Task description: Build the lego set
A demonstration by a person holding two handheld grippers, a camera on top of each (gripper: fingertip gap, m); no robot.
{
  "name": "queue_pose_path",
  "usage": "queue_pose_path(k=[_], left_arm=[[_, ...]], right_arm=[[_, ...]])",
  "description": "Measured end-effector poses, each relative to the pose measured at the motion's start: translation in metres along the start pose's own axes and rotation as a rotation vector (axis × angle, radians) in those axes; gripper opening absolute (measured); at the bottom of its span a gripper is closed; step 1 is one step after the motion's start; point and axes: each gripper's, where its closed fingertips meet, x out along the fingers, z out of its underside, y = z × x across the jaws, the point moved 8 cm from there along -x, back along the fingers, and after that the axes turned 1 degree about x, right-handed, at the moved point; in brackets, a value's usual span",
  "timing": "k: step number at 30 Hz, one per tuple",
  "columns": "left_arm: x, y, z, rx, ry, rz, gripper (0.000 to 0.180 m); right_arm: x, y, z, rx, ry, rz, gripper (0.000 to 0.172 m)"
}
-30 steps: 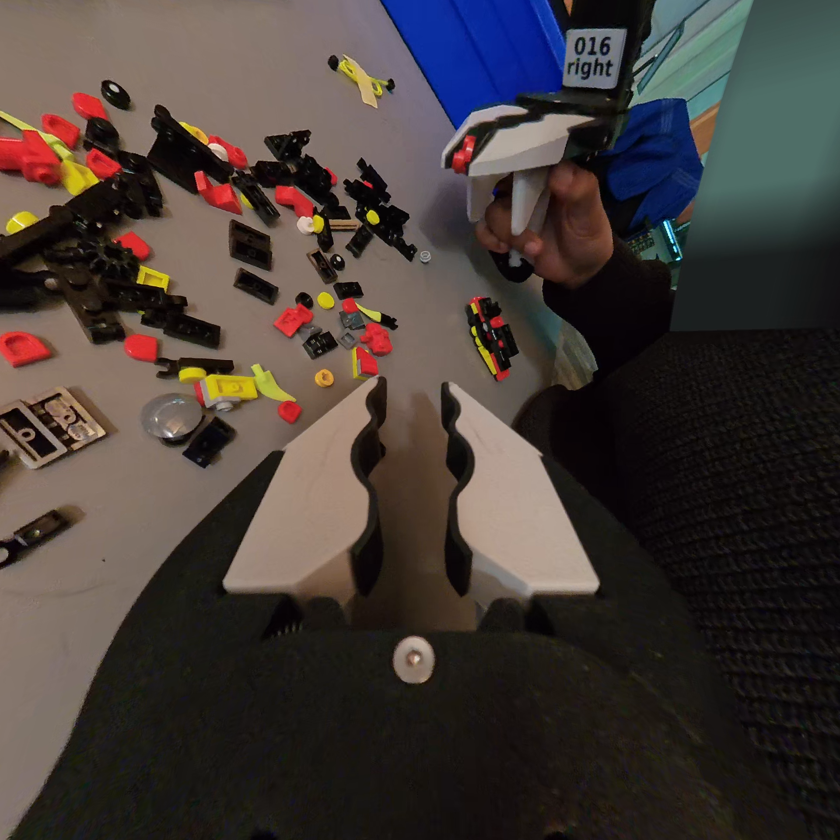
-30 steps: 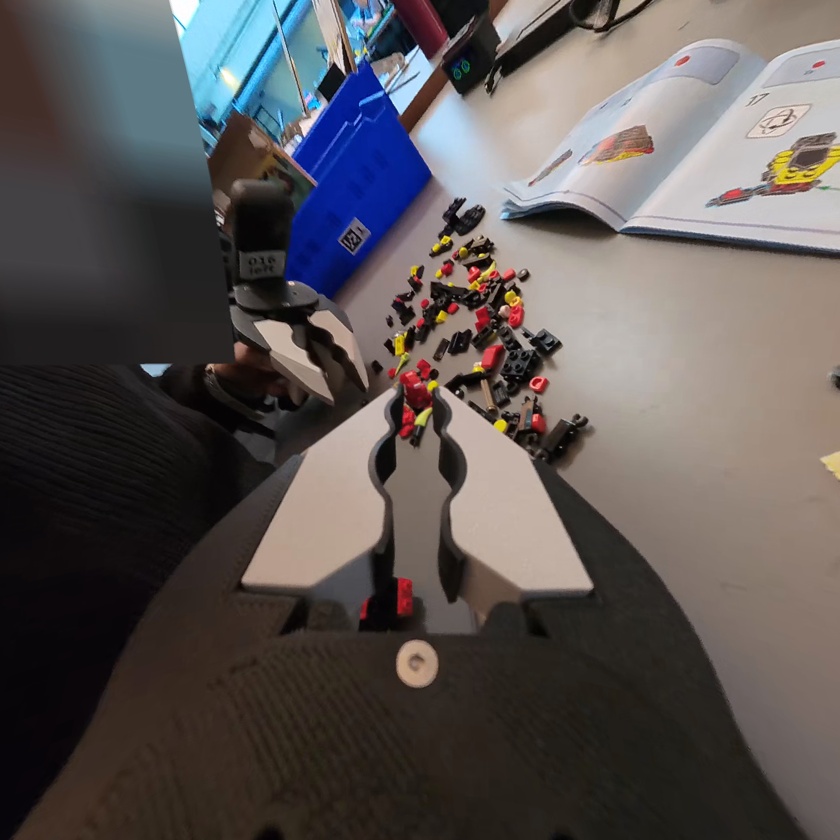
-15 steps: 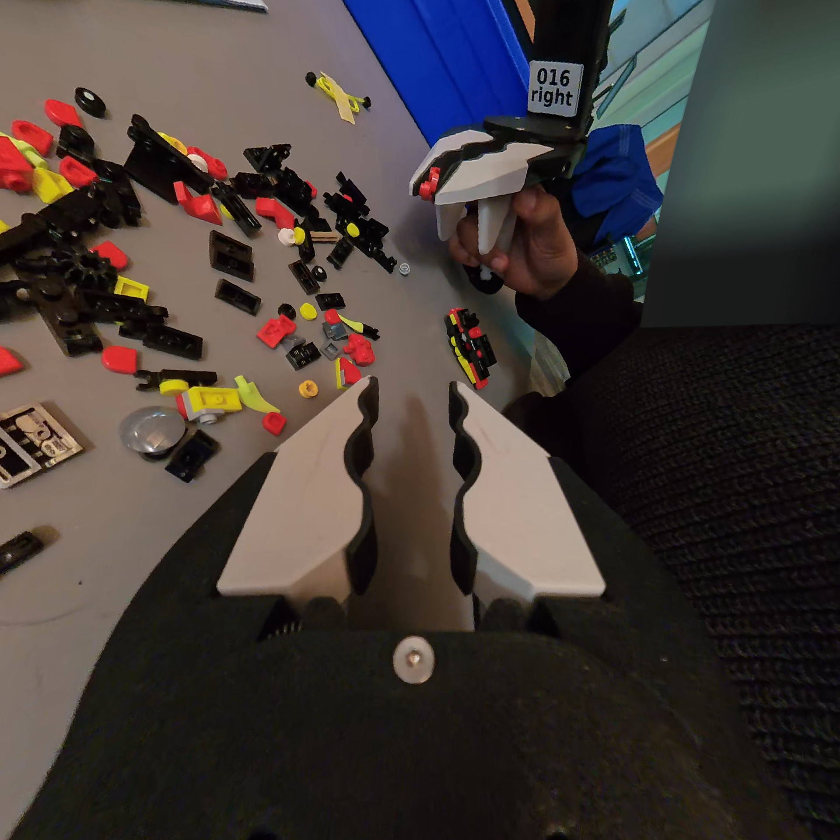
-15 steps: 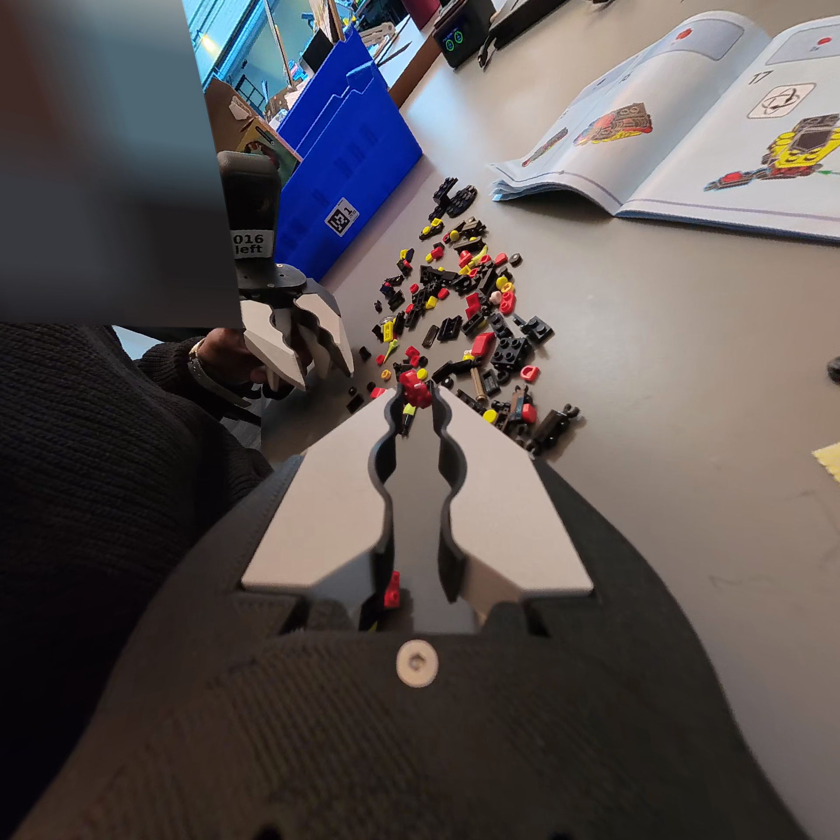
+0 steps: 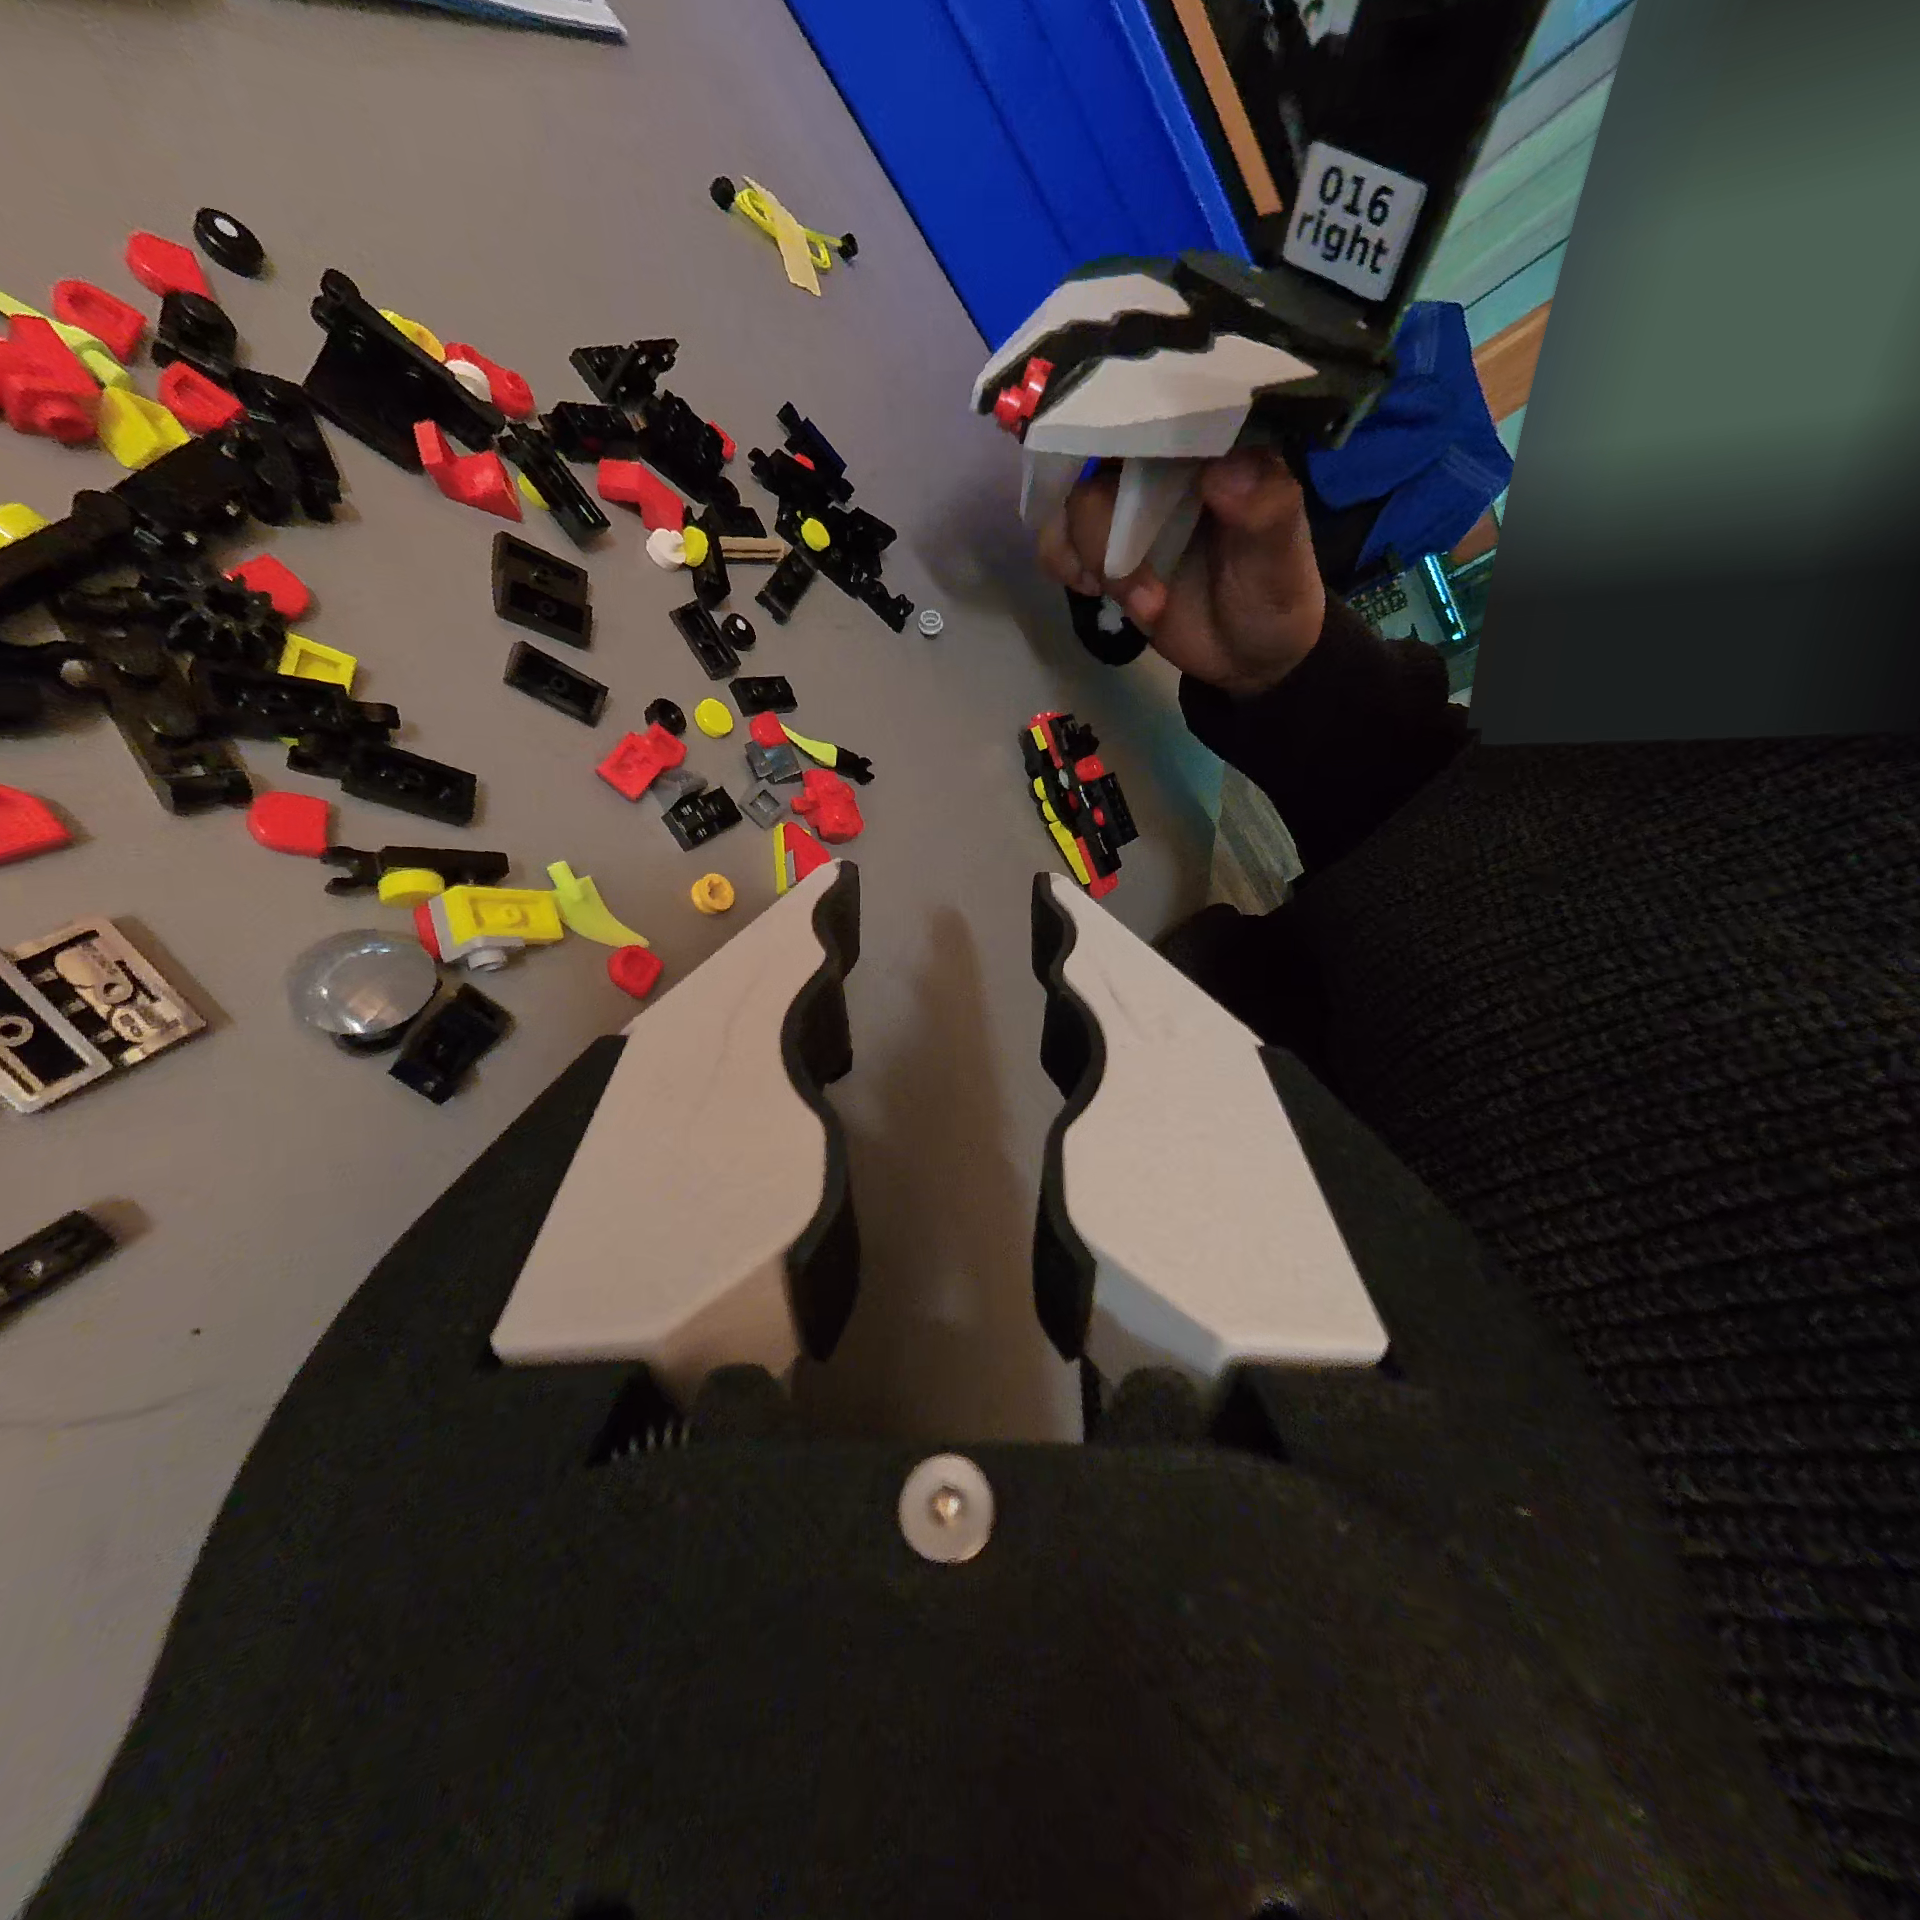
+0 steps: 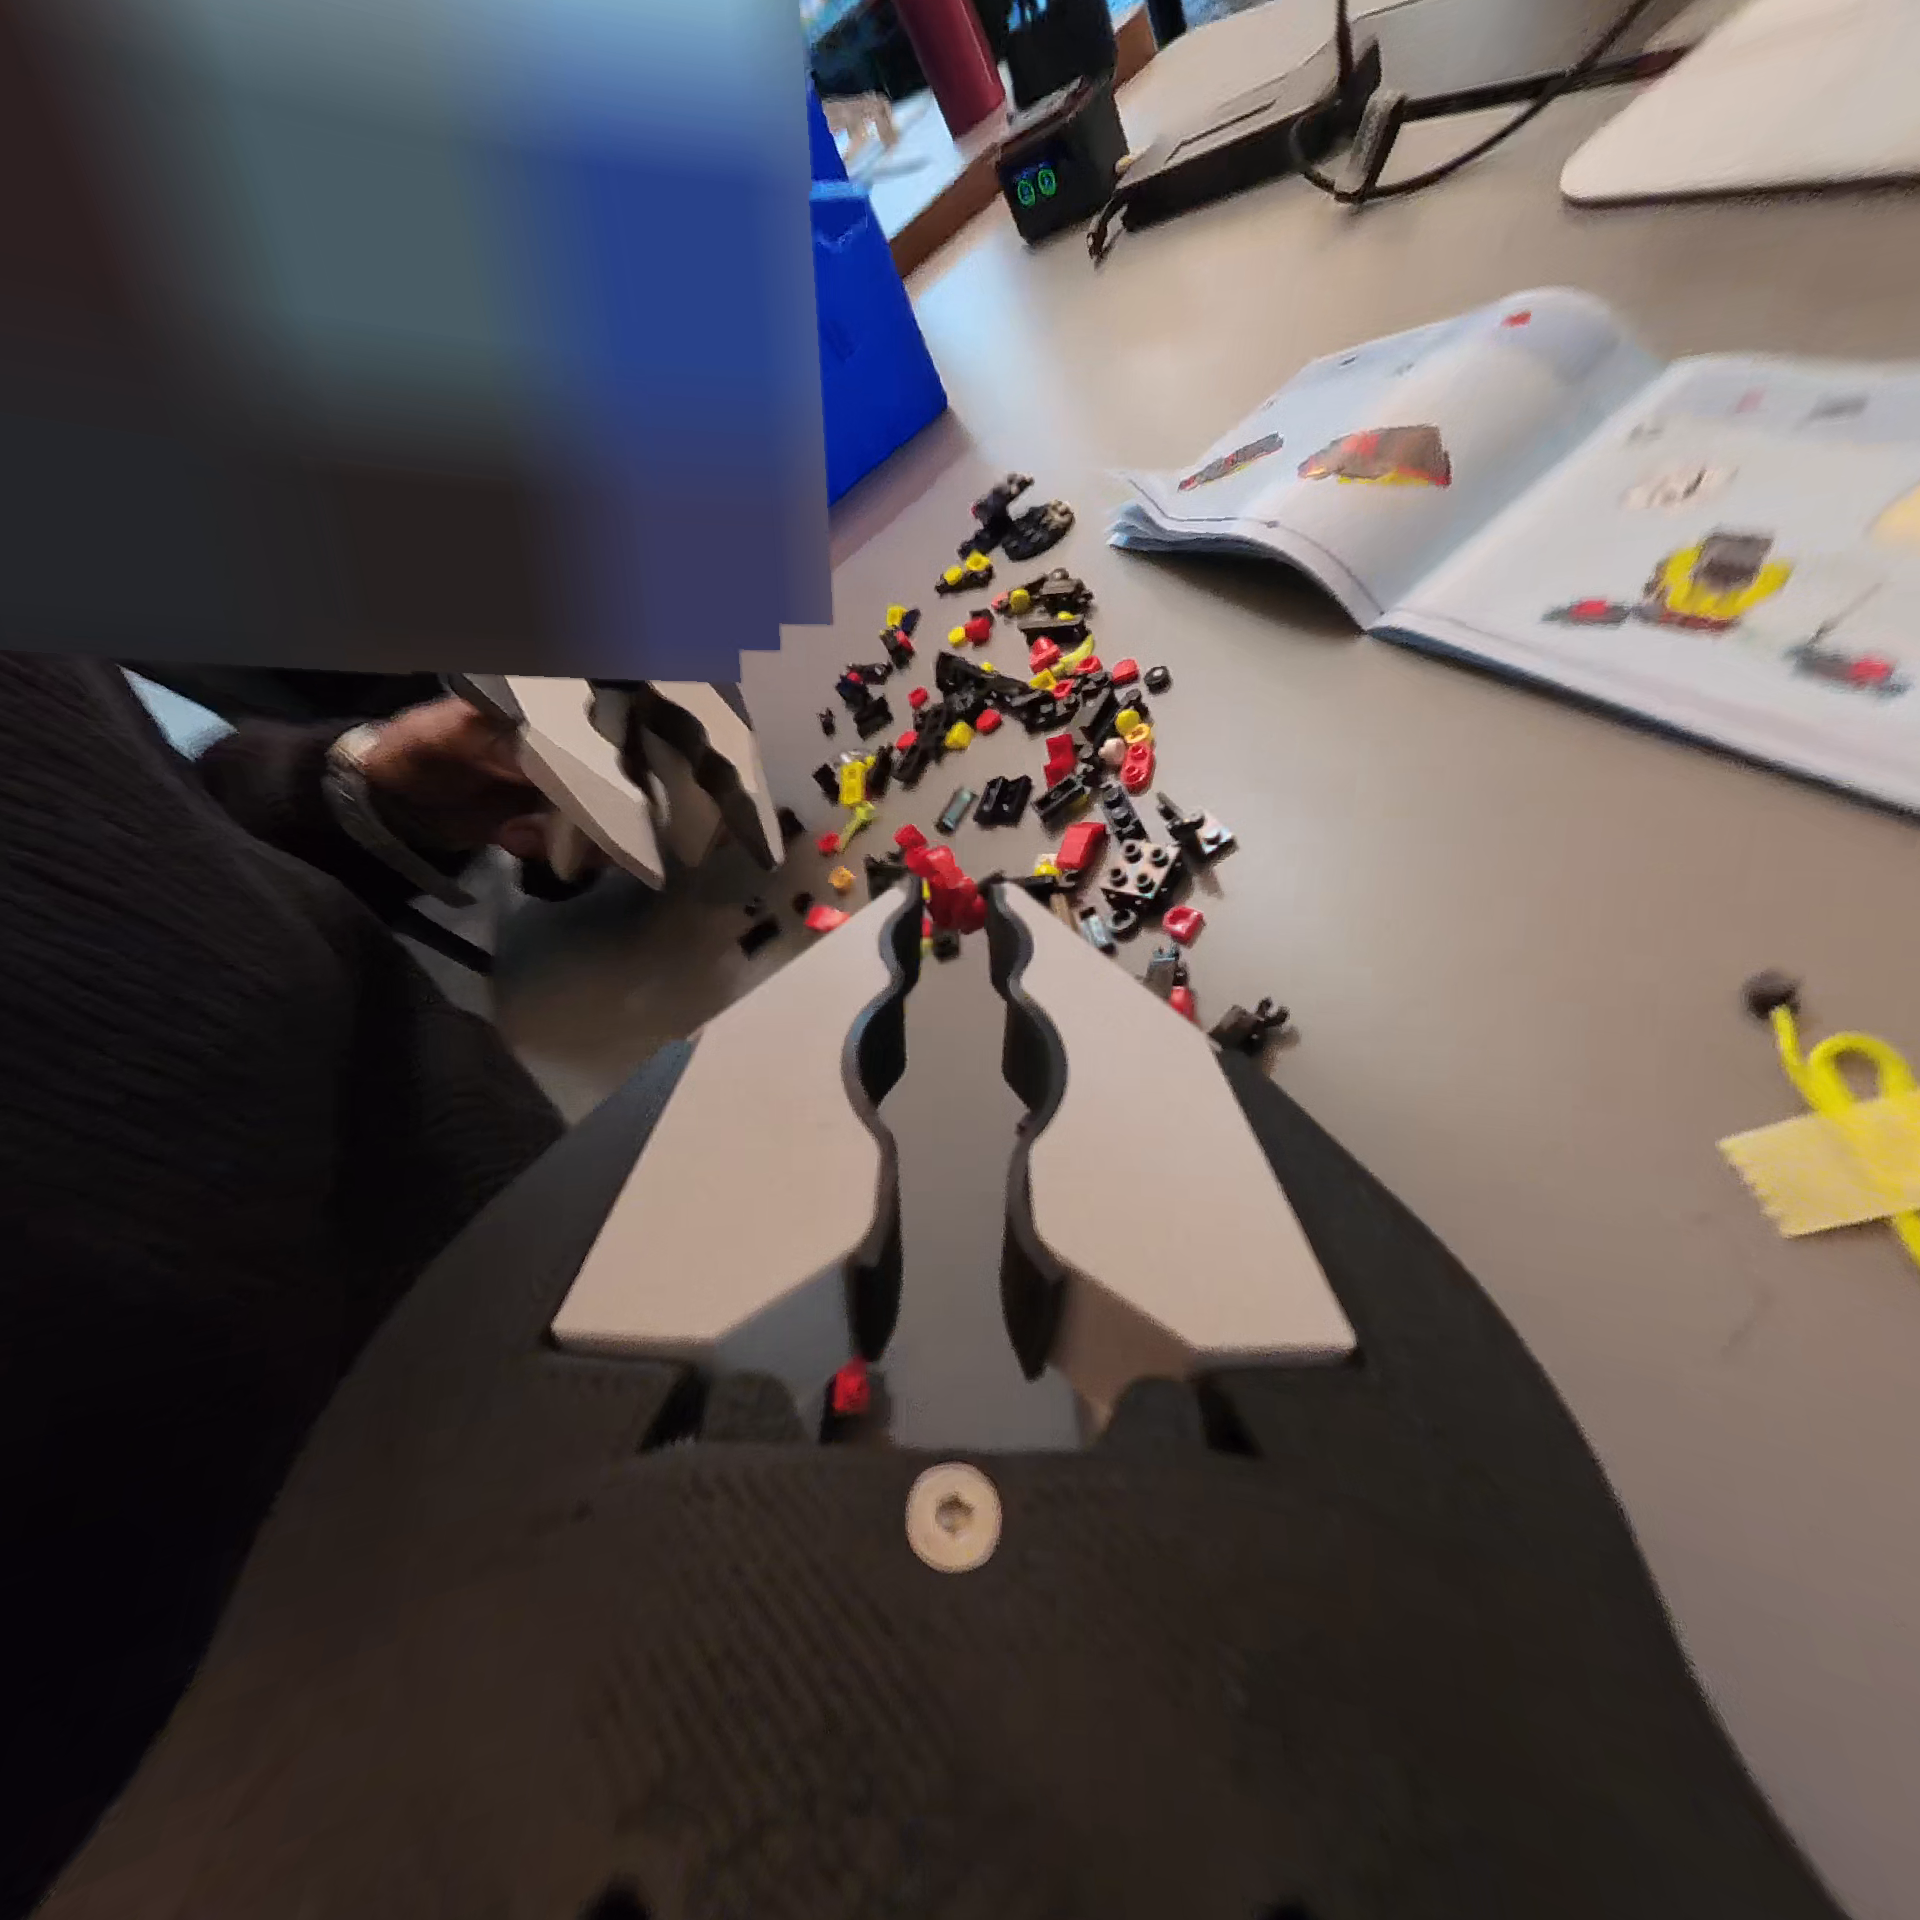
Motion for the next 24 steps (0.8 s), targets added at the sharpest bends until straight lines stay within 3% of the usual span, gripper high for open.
queue_pose_path(k=[7,9,10,24], left_arm=[[0.000,0.003,0.001,0.026,-0.012,-0.014,0.029],[0.000,0.008,0.004,0.027,-0.046,0.046,0.003],[0.001,0.009,0.005,0.020,-0.057,0.068,0.001],[0.003,0.009,0.006,0.045,-0.075,0.049,0.000]], right_arm=[[0.014,-0.015,0.015,-0.117,-0.195,0.002,0.010],[0.015,-0.017,0.016,-0.134,-0.201,0.000,0.010],[0.015,-0.017,0.016,-0.135,-0.204,0.001,0.010],[0.019,-0.016,0.025,-0.164,-0.283,0.025,0.010]])
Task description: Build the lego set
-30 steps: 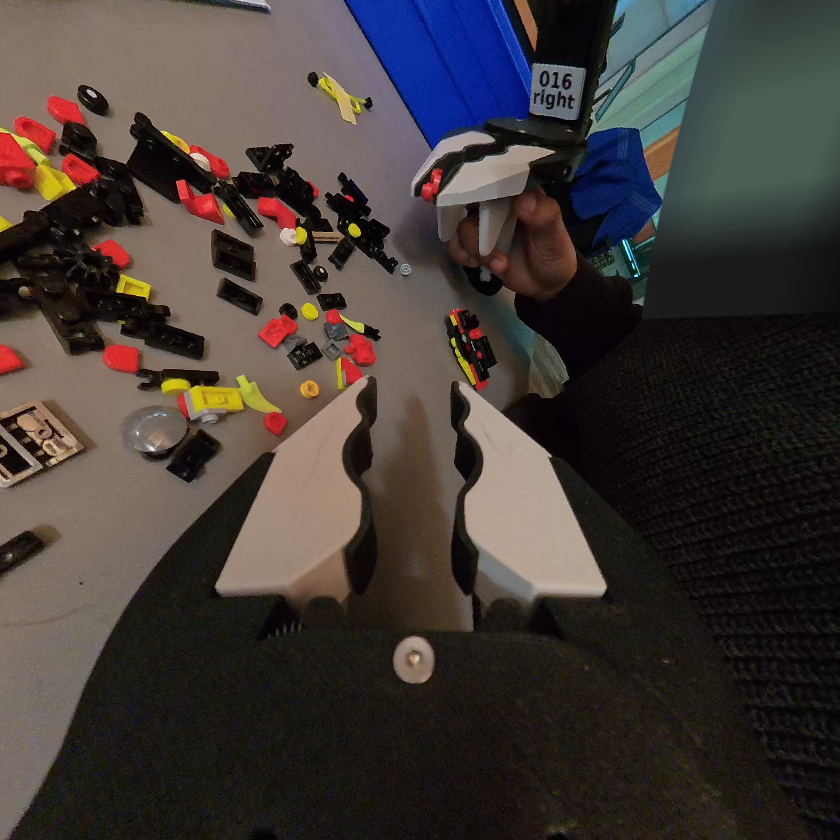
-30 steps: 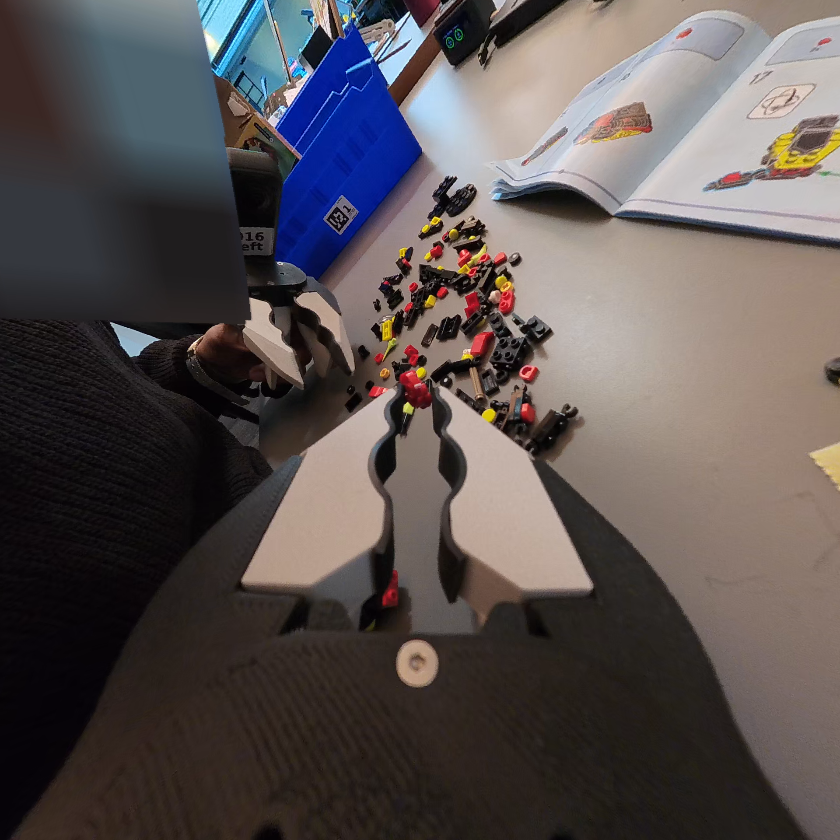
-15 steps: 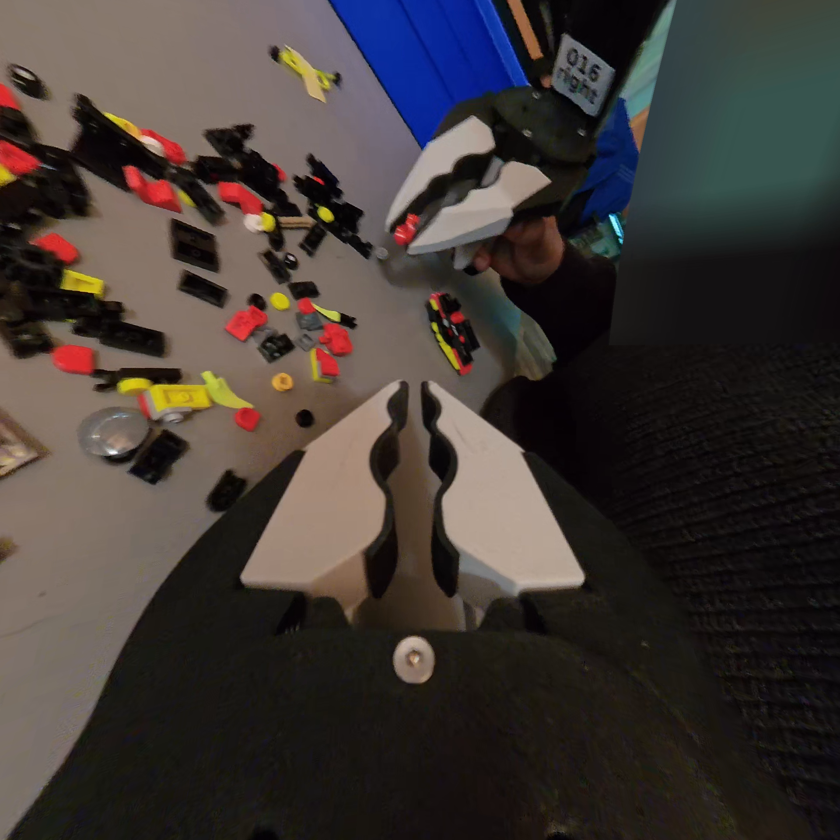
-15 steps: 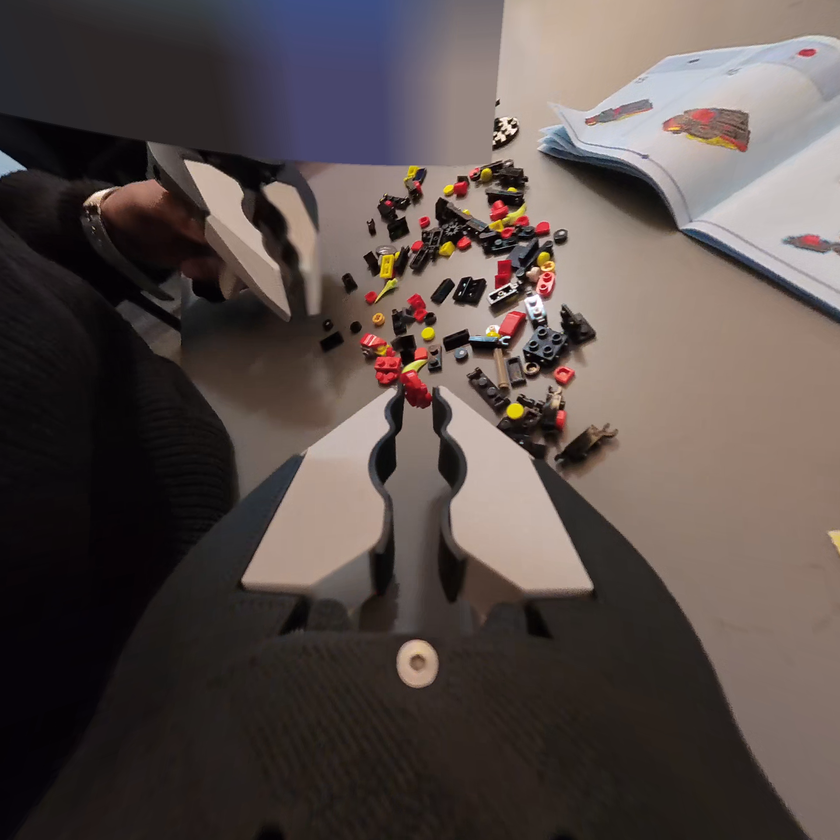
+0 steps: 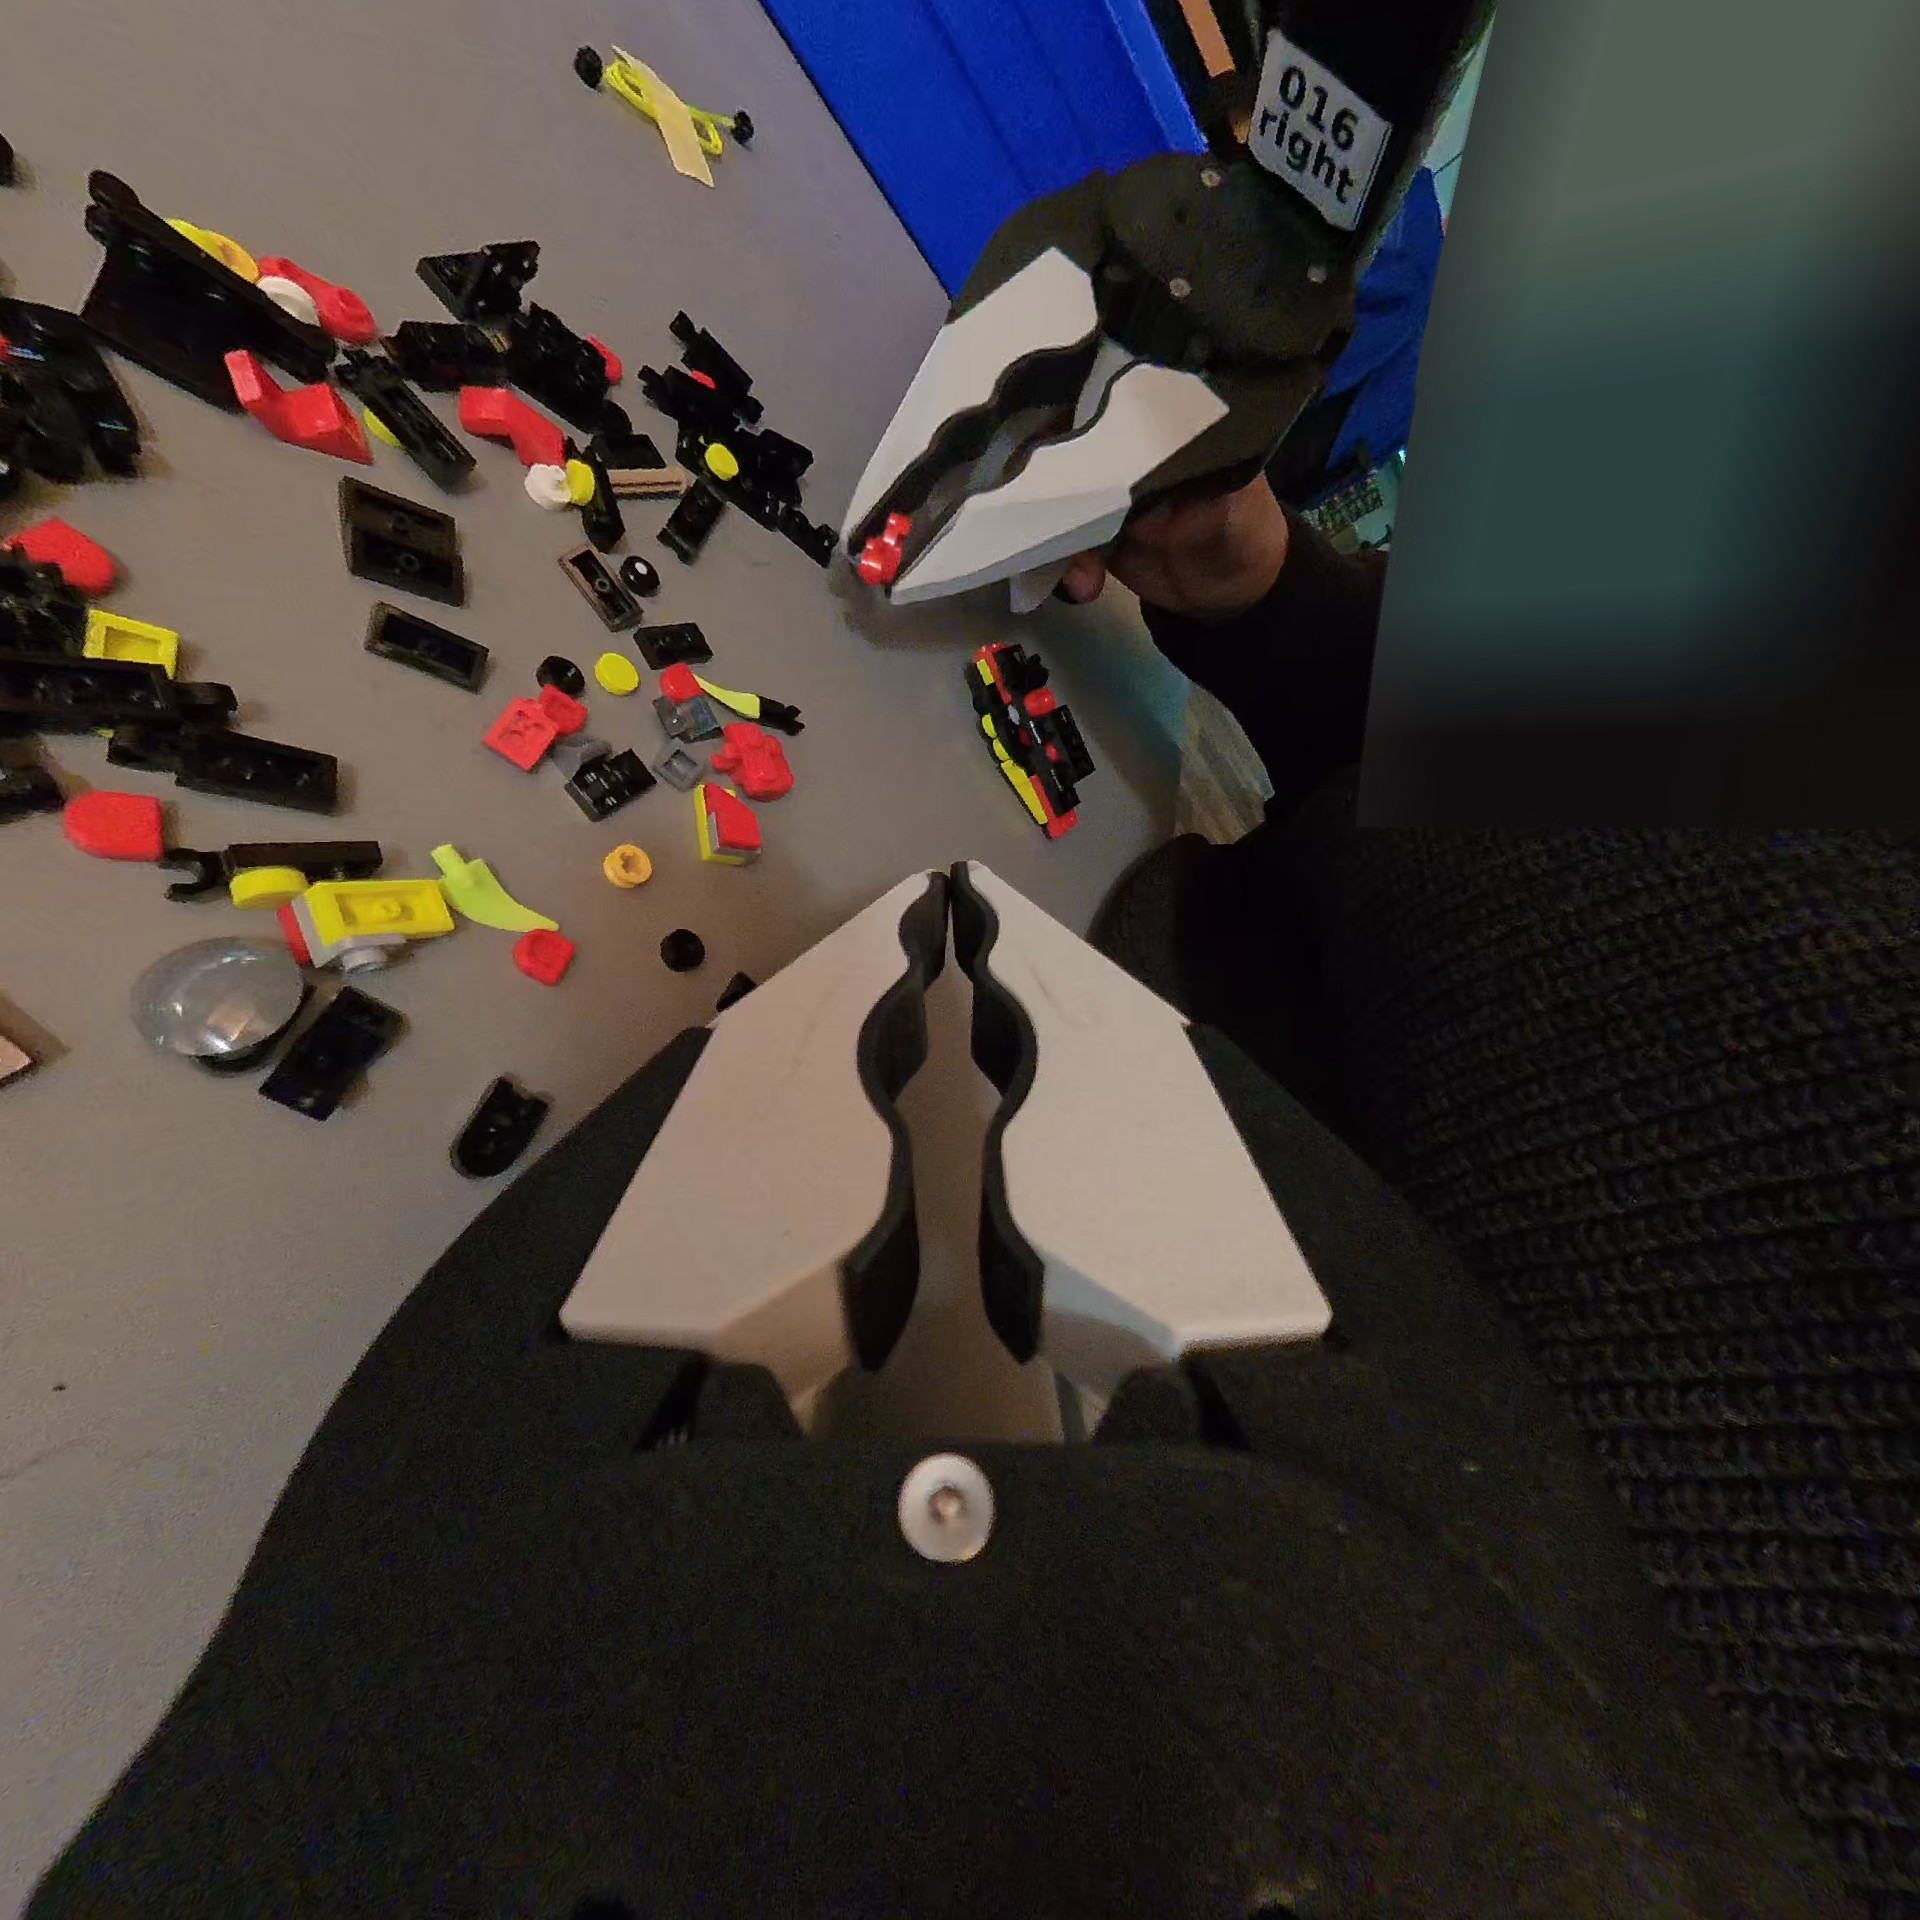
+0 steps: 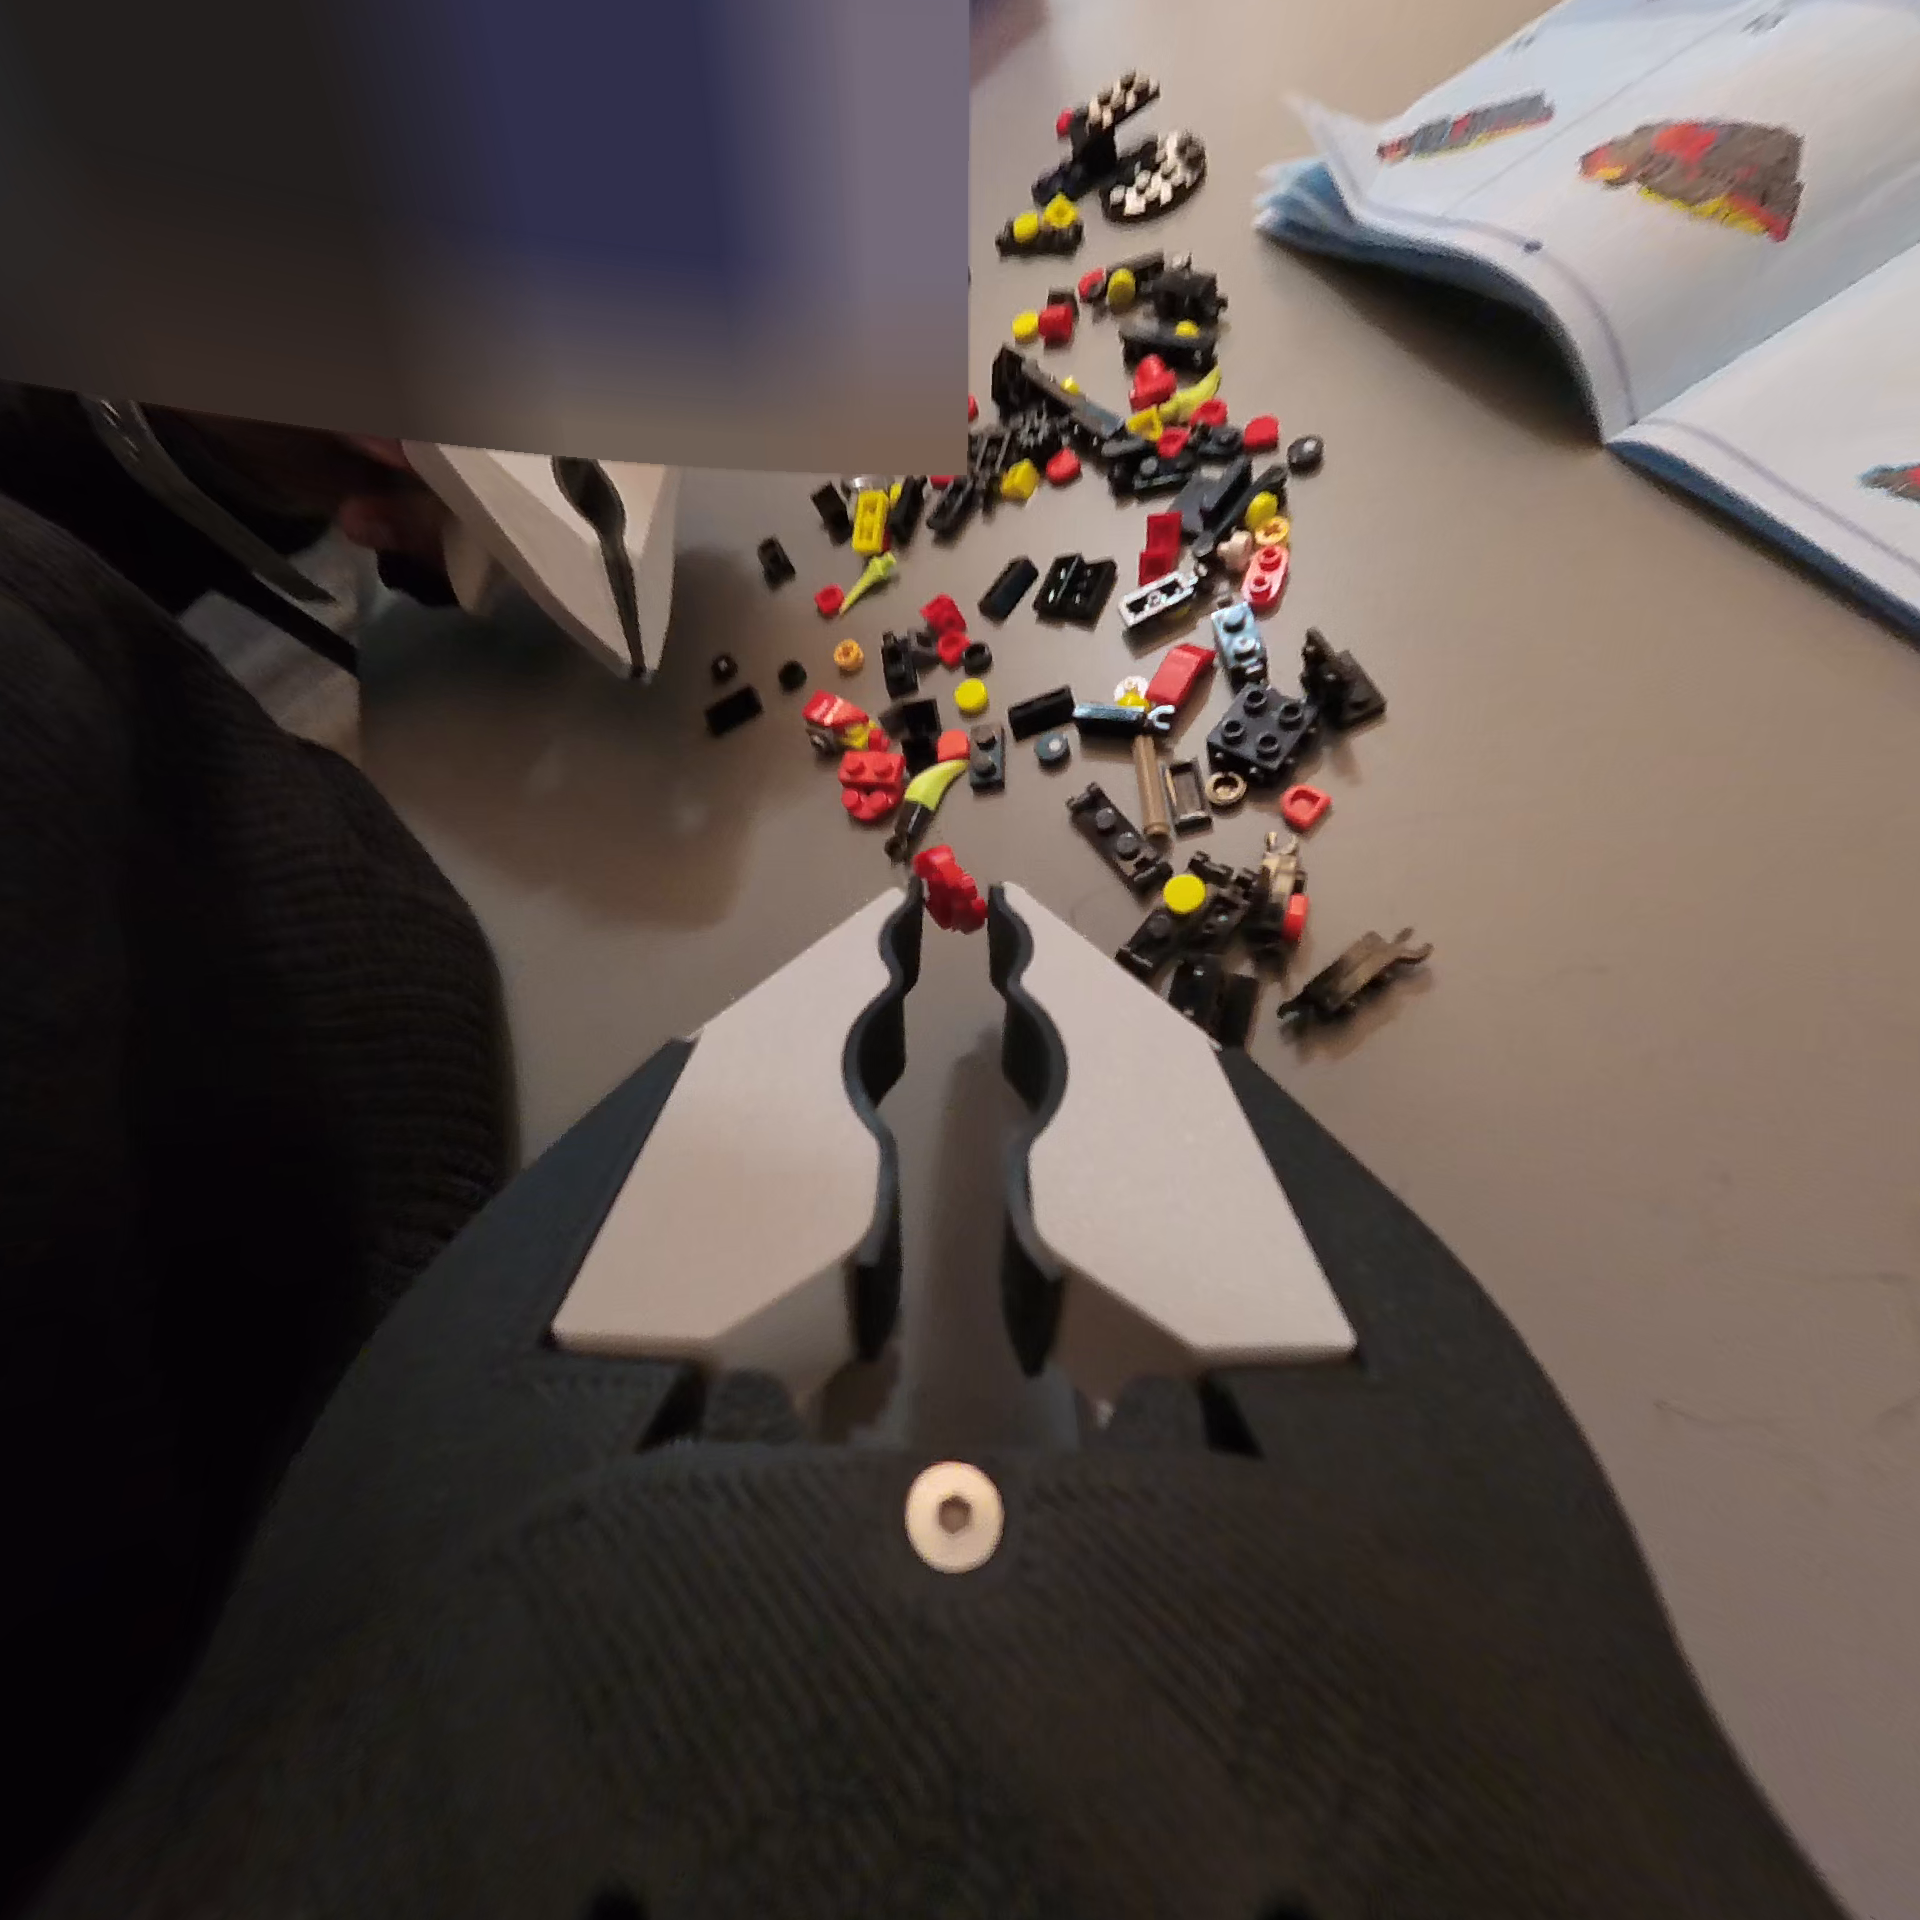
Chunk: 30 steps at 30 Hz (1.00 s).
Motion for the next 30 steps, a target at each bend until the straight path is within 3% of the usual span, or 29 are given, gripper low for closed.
queue_pose_path(k=[30], left_arm=[[0.0006,0.0043,-0.0022,0.035,0.017,0.012,0.001]], right_arm=[[0.0023,0.0001,0.0032,-0.033,-0.035,0.037,0.010]])
